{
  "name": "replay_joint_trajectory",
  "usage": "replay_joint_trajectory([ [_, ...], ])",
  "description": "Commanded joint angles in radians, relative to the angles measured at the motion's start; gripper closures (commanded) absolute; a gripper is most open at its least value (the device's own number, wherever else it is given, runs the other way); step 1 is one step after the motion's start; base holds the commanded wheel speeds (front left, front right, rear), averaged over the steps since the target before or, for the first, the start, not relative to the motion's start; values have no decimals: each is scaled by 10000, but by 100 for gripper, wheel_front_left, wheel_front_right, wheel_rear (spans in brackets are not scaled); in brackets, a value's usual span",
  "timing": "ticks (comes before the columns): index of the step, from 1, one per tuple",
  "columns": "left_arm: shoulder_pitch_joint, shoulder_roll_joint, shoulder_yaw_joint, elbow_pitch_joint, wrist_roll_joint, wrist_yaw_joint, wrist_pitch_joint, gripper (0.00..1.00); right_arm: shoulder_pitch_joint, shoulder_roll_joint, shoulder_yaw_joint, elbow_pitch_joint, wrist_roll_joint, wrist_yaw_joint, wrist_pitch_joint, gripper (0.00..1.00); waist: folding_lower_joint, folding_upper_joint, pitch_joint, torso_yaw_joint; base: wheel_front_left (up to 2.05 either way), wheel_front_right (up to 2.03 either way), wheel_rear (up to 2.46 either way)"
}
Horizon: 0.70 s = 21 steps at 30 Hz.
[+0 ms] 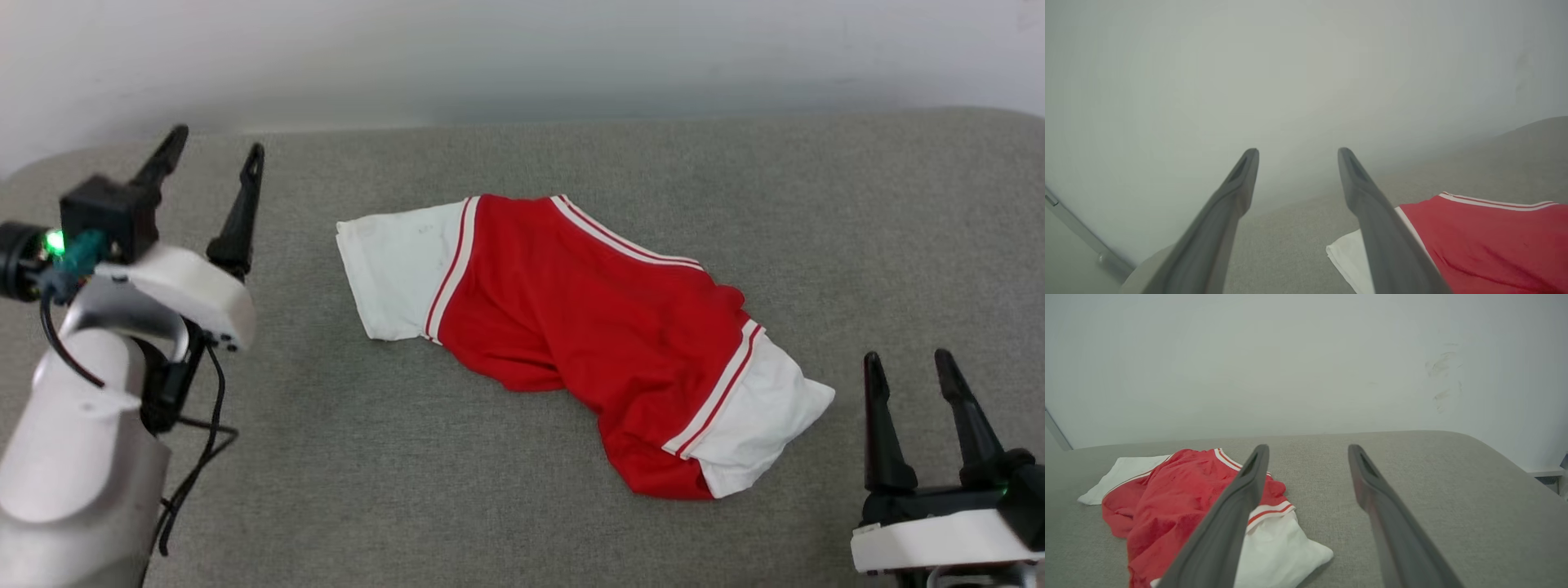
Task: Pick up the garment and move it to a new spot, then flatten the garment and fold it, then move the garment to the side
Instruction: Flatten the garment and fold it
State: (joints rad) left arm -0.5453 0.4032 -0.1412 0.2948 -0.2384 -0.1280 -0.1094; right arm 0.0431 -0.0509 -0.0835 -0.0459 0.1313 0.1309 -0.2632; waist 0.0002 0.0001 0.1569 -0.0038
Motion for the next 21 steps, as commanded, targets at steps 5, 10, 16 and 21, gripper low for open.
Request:
replay_joint_trajectory([
  [5, -1354, 1023, -1098, 264, -1361, -13, 2080, 0, -503, 15, -46, -126, 39, -3, -22, 0, -2, -1, 988, -383, 0, 0, 0],
  [10, -2447, 2094, -2480, 343, -3006, -15, 4601, 0, -792, 14, -41, -170, 29, -3, -24, 0, -2, -1, 1514, -557, 0, 0, 0],
  [16, -3398, 2856, -3670, 433, -4788, -16, 7173, 0, -1120, 15, -11, -234, 33, -3, -22, 0, -2, -1, 2021, -754, 0, 0, 0],
  [21, -3851, 3090, -4481, 450, -5746, -16, 8568, 0, -1321, 15, 74, -273, 67, -3, -22, 0, -2, -1, 2400, -950, 0, 0, 0],
])
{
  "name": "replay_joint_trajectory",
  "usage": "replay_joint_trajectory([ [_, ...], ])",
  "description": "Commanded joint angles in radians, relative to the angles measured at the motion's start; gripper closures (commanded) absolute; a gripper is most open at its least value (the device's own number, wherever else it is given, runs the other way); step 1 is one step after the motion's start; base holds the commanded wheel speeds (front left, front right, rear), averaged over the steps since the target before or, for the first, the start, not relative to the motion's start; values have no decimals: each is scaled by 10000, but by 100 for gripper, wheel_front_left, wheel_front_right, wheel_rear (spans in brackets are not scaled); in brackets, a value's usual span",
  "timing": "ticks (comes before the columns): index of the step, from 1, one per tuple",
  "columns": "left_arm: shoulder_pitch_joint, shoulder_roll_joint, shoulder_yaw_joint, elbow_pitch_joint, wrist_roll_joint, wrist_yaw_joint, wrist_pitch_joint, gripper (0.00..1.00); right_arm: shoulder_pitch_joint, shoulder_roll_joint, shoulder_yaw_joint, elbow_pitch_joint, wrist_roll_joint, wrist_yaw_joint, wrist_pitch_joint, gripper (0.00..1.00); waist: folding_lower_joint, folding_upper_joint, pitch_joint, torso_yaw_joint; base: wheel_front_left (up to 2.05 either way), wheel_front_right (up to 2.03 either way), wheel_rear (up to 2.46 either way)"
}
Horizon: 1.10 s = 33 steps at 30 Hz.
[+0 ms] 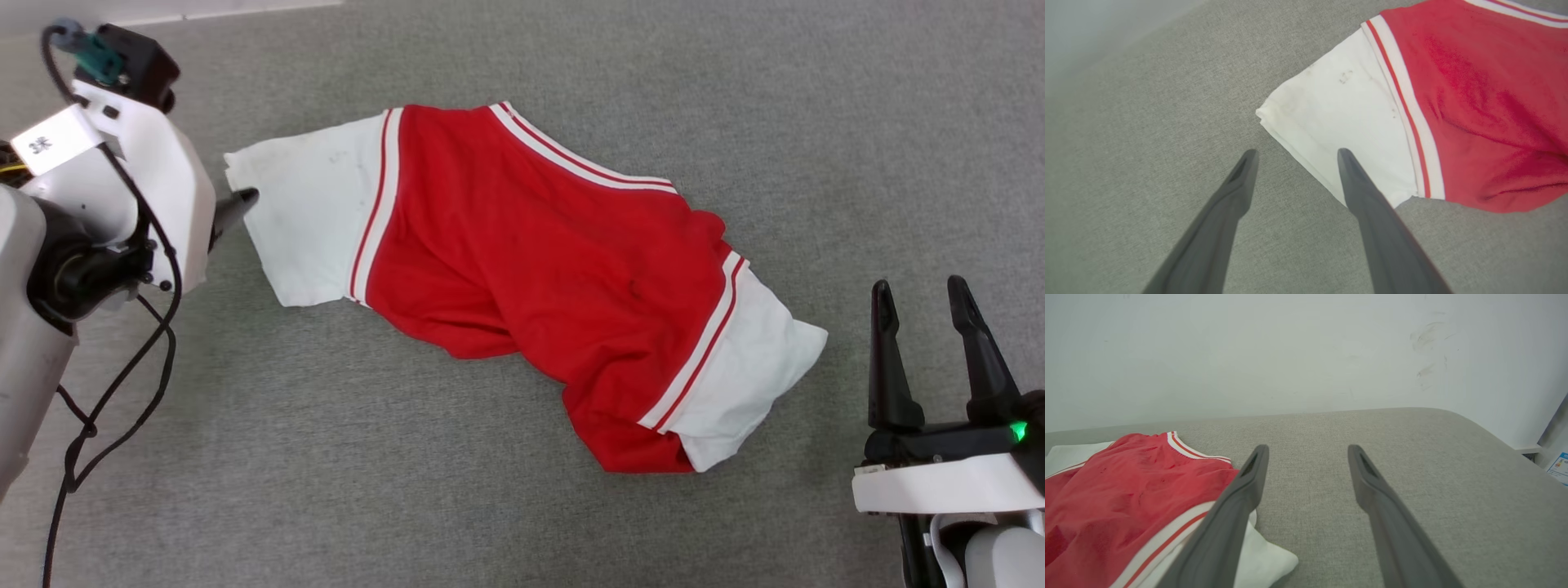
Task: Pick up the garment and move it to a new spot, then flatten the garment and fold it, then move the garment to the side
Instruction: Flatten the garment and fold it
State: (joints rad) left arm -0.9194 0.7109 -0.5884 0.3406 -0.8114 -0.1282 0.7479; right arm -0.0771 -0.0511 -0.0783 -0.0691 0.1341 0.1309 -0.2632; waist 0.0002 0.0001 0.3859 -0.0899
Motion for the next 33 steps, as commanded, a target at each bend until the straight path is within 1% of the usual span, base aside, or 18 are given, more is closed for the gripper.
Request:
replay_joint_trajectory([
  [1, -156, 31, -143, 30, -148, -15, 185, 0, -154, 17, 41, -44, 53, -3, -22, 0, -2, -1, 182, -129, 0, 0, 0],
  [7, -264, 19, -850, 521, -703, -15, 836, 0, -372, 17, 132, -35, 121, -3, -24, 0, -2, -1, 540, -372, 0, 0, 0],
  [14, 52, 125, -2213, 907, -854, -17, 1148, 0, -483, 17, 158, -12, 180, -3, -22, 0, -2, -1, 697, -565, 0, 0, 0],
  [15, 71, 177, -2407, 886, -905, -18, 1194, 22, -461, 17, 156, -6, 181, -3, -22, 0, -2, -1, 685, -573, 0, 0, 0],
  [16, 51, 237, -2541, 861, -925, -20, 1118, 100, -443, 17, 138, -3, 173, -3, -24, 0, -2, -1, 672, -572, 0, 0, 0],
  [19, -168, 413, -2838, 829, -1002, -17, 849, 100, -434, 17, 83, 49, 137, -3, -22, 0, -2, -1, 566, -522, 0, 0, 0],
  [21, -266, 467, -2860, 845, -1012, -12, 657, 100, -430, 17, 78, 64, 120, -3, -22, 0, -2, -1, 504, -491, 0, 0, 0],
  [24, -653, 531, -2664, 882, -1096, -6, -198, 100, -310, 17, 36, 76, 83, -3, -22, 0, -2, -1, 245, -348, 0, 0, 0],
  [27, -814, 736, -2836, 582, -971, -8, -857, 100, -154, 17, -20, 130, 34, -3, -22, 0, -2, -1, -72, -127, 0, 0, 0],
  [30, -747, 971, -2930, 168, -996, -8, -1498, 100, 11, 16, -103, 210, -33, -5, -22, 0, -2, -1, -414, 131, 0, 0, 0],
  [33, -328, 1244, -3060, -254, -906, -8, -1946, 100, 141, 17, -159, 259, -77, -3, -24, 0, -2, -1, -758, 413, 0, 0, 0],
])
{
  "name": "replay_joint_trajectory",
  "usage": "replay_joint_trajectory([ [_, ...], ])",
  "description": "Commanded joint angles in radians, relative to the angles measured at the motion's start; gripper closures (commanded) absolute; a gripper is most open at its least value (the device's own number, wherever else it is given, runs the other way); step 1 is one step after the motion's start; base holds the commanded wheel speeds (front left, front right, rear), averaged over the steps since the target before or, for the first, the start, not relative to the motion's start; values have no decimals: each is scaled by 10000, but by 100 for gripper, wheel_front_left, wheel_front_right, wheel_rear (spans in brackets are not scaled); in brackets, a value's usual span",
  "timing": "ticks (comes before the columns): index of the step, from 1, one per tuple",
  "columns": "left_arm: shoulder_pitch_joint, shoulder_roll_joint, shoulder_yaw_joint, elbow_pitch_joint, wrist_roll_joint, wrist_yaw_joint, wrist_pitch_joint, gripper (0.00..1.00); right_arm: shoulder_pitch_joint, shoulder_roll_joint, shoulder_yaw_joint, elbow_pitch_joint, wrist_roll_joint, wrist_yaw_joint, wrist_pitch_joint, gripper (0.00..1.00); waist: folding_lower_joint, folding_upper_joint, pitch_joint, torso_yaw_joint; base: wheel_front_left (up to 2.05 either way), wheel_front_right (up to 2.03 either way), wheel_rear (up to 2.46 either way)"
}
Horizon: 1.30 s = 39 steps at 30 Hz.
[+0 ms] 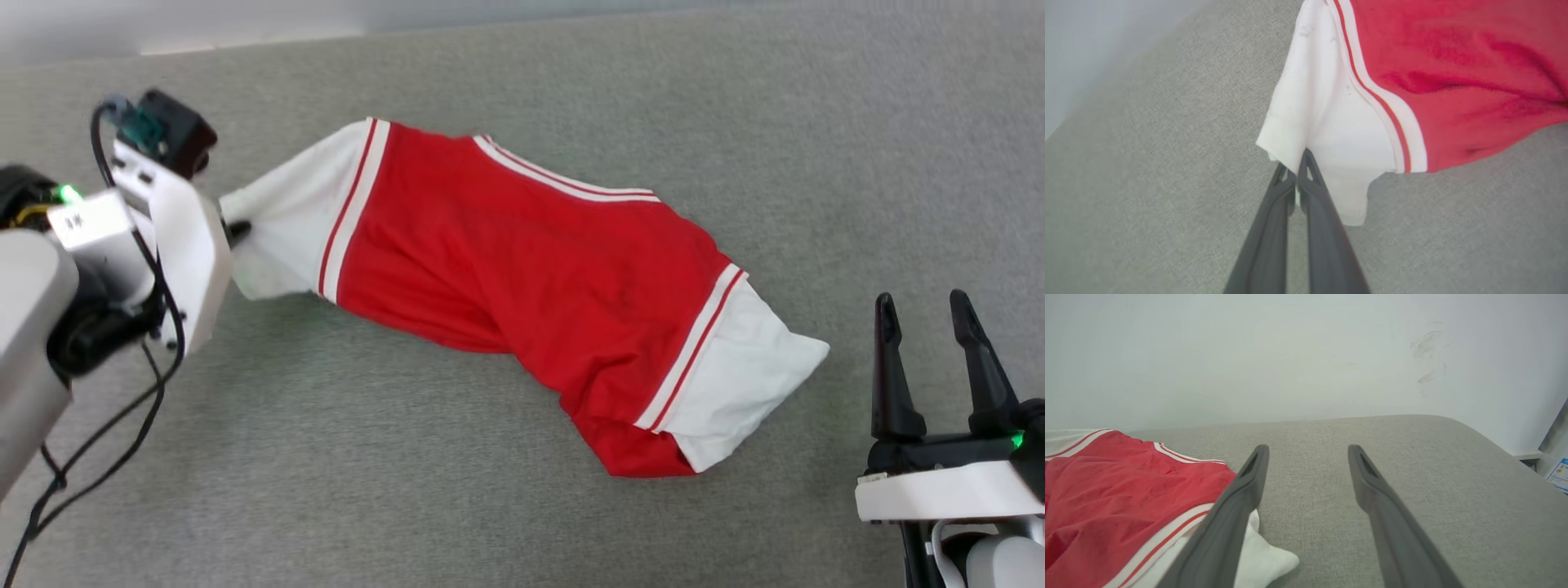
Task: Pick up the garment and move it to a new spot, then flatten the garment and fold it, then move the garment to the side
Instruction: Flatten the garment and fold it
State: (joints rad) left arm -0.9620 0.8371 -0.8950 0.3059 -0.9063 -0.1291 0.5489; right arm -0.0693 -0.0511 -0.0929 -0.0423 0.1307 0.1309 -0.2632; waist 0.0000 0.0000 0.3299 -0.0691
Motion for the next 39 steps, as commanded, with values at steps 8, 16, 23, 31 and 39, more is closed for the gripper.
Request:
replay_joint_trajectory([
  [8, 1861, 729, -183, -818, -316, 483, -640, 100, 370, 16, -90, 126, -177, -5, -24, 0, 0, 0, -841, 709, 0, 0, 0],
  [16, 4018, 687, -409, -1162, -1223, 1129, -1351, 100, 523, 16, -130, 263, -296, -5, -24, 0, 0, 0, -1066, 786, 0, 0, 0],
  [23, 5229, -107, -451, -398, -1657, 1308, -2585, 0, 442, 16, -221, 416, -524, -5, -24, 0, 0, 0, -1515, 688, 0, 0, 0],
  [31, 5638, -130, 264, -632, -1057, 2175, -5044, 0, -210, 17, -496, -108, -1697, -3, -24, 0, 0, 0, -1964, 972, 0, 0, 0],
  [39, 6429, -199, 883, -1300, -532, 3619, -7260, 0, -1387, -1173, 8, 68, -2519, -3, -22, 0, 0, 0, -2113, 1223, 0, 0, 0],
])
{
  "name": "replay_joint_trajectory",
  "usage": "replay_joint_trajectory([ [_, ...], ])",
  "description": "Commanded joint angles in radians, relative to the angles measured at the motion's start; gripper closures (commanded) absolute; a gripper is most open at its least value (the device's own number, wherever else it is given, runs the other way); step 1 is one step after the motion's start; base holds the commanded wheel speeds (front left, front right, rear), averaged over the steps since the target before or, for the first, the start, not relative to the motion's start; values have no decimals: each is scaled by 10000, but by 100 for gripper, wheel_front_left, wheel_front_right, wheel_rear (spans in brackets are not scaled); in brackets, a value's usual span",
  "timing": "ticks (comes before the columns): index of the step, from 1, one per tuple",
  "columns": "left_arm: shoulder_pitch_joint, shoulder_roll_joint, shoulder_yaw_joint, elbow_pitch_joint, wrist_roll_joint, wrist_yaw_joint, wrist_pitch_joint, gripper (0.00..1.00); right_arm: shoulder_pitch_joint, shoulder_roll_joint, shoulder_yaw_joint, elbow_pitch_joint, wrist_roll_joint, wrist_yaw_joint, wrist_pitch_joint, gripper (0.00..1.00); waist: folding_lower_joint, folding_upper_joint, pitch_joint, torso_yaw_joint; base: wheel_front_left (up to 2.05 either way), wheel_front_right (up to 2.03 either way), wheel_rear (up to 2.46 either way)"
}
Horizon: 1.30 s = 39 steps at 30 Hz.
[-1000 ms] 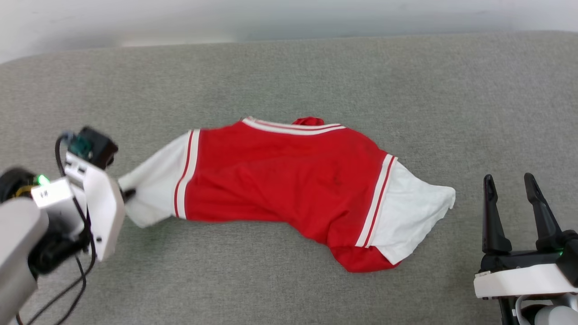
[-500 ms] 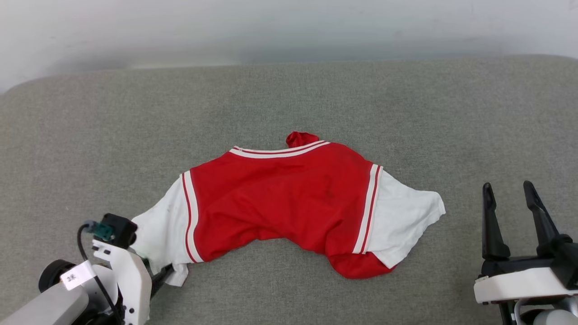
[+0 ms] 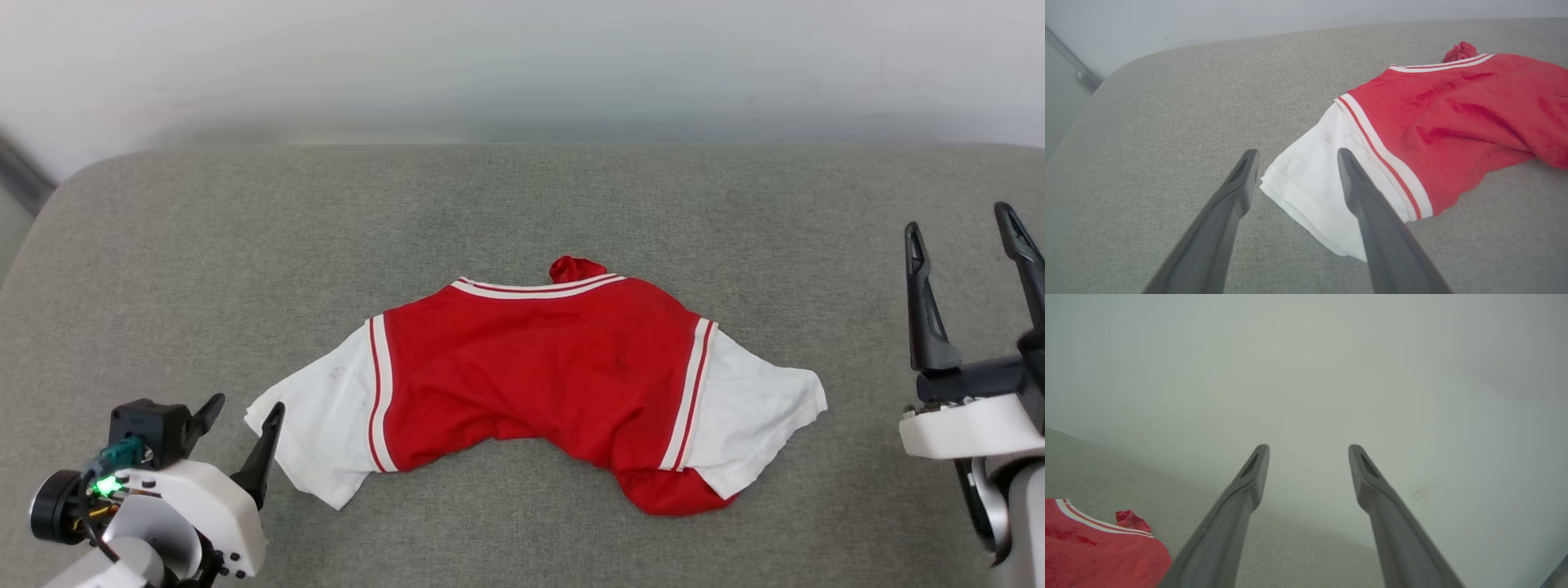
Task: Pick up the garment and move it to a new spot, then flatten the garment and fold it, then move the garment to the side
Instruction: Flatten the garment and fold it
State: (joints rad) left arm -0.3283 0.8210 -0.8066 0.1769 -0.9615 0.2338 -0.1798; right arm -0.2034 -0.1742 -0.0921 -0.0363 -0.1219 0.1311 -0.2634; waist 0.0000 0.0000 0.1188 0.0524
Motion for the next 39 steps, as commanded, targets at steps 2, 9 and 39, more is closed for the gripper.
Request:
replay_joint_trajectory([
  [2, 272, -123, 188, -103, 169, 296, -408, 0, -364, -597, 341, 478, 182, -7, -20, 0, 0, 0, -12, 55, 0, 0, 0],
  [9, 854, -933, 1828, -698, 1288, 1193, -865, 0, -1519, -3028, 2737, 1280, 2066, -7, 2730, 0, 0, 0, 132, 153, 0, 0, 0],
  [39, 2029, -5754, 7459, -1548, 6947, -1700, -857, 0, -3555, -6152, 8721, 2058, 8295, 12, 10943, 0, 0, 0, 2336, 1355, 0, 0, 0],
])
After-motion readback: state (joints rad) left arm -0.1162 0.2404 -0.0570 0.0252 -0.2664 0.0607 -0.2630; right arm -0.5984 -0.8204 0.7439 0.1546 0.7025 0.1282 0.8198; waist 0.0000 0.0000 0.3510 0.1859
